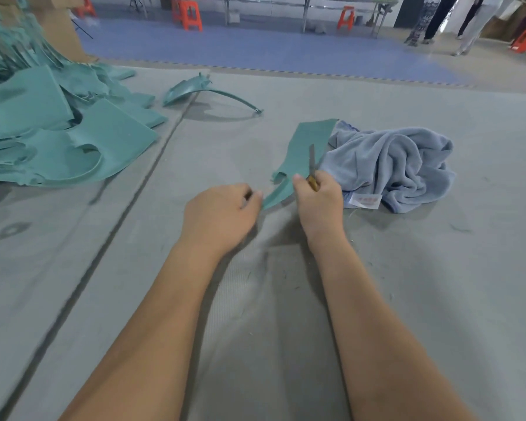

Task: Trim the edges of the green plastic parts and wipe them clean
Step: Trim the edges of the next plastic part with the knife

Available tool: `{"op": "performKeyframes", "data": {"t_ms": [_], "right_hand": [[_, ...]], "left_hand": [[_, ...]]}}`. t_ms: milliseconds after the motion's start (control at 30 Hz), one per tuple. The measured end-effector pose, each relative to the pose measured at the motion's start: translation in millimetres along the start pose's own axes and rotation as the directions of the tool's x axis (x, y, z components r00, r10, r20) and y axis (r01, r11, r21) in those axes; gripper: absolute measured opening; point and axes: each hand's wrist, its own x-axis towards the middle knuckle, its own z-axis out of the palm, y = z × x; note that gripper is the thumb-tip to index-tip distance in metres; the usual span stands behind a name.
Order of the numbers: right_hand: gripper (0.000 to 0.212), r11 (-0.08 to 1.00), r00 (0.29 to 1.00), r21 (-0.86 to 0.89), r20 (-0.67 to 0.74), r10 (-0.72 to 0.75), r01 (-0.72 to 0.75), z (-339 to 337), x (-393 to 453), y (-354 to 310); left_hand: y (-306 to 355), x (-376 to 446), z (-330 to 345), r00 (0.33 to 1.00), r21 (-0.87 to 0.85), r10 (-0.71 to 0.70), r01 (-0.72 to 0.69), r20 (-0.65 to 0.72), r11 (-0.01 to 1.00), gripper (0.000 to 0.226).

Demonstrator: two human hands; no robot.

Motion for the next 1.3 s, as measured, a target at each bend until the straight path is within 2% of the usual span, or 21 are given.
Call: {"op": "performKeyframes", "data": {"t_ms": [67,167,267,367,467,567,667,733,833,933,1033,1167,1300], "right_hand": [[0.026,0.997,0.998,0.054,-0.036,0.056,-0.054,-5.9,3.5,-0.2],[0.020,0.954,0.986,0.249,0.035,0.164,-0.168,-9.2,6.2,-4.0],[0.030,0.838,0.959,0.471,0.078,0.271,-0.275,-6.4,7.1,-7.2],[0.018,0.808,0.950,0.514,0.046,0.310,-0.288,-2.3,4.8,-8.9],[0.016,0.811,0.969,0.538,0.053,0.241,-0.231,-2.8,1.9,-9.2],[0.012,0.853,0.980,0.483,0.111,0.163,-0.197,-7.0,-1.8,-10.7],[0.011,0.885,0.973,0.426,0.205,0.107,-0.187,-4.1,-6.4,-11.8],[0.022,0.886,0.962,0.419,0.258,0.095,-0.200,3.4,-9.2,-11.0],[0.050,0.877,0.912,0.369,0.376,0.160,-0.306,14.4,-10.7,-10.3],[0.063,0.932,0.900,0.234,0.404,0.167,-0.278,18.9,-7.9,-6.3],[0.073,0.944,0.895,0.174,0.402,0.193,-0.281,16.2,-5.1,-3.2],[0.059,0.953,0.900,0.195,0.414,0.134,-0.232,13.0,-8.3,-2.9],[0.047,0.978,0.928,0.148,0.363,0.082,-0.145,17.1,-12.5,-4.0]], "left_hand": [[-9.5,0.5,-2.3,0.995,0.017,-0.029,0.028,0.092,0.999,0.049],[-13.4,0.5,1.5,0.985,-0.115,-0.061,0.080,0.159,0.990,0.053],[-12.5,0.1,5.7,0.989,-0.234,-0.118,0.137,0.091,0.963,0.055],[-12.1,0.5,7.0,0.981,-0.359,-0.195,0.177,-0.015,0.917,0.058],[-15.6,1.3,5.0,0.955,-0.452,-0.275,0.197,-0.114,0.870,0.056],[-19.6,1.5,4.0,0.934,-0.478,-0.310,0.196,-0.174,0.857,0.054],[-17.4,2.9,7.8,0.945,-0.492,-0.300,0.199,-0.133,0.847,0.054],[-16.1,4.6,10.3,0.954,-0.500,-0.284,0.201,-0.095,0.843,0.053],[-16.9,6.2,13.2,0.959,-0.506,-0.279,0.214,-0.055,0.836,0.053],[-17.3,7.4,15.0,0.953,-0.509,-0.303,0.247,-0.027,0.824,0.054],[-17.8,9.1,15.6,0.945,-0.502,-0.326,0.272,-0.022,0.821,0.054],[-20.6,11.3,16.4,0.942,-0.520,-0.334,0.274,-0.024,0.809,0.051],[-19.4,13.2,18.1,0.930,-0.488,-0.368,0.314,-0.017,0.814,0.050]]}}
